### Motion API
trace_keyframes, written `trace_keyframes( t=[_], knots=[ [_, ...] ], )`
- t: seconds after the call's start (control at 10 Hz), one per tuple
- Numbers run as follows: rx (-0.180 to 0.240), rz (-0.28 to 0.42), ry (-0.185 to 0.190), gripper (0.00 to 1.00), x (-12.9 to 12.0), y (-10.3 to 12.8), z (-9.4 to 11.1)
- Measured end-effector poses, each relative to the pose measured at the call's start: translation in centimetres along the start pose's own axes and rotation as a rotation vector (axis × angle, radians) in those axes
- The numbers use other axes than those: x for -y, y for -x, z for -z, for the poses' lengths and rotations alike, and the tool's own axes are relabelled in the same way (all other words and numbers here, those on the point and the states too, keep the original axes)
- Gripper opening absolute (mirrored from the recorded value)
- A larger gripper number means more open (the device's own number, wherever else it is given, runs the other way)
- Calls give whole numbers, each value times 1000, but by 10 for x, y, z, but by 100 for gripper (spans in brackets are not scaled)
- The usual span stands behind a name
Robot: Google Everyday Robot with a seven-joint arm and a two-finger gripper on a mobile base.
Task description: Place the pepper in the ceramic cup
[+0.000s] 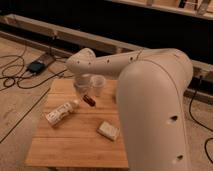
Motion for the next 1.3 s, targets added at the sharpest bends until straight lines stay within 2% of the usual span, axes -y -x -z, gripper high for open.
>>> trace_keyframes(
  t=[0.2,0.6,0.9,1.3],
  knots=[
    [39,-5,36,0,11,16,12],
    [111,-24,83,0,36,41,32],
    [166,-31,94,0,56,55,41],
    [250,-56,96,0,92,67,42]
  ],
)
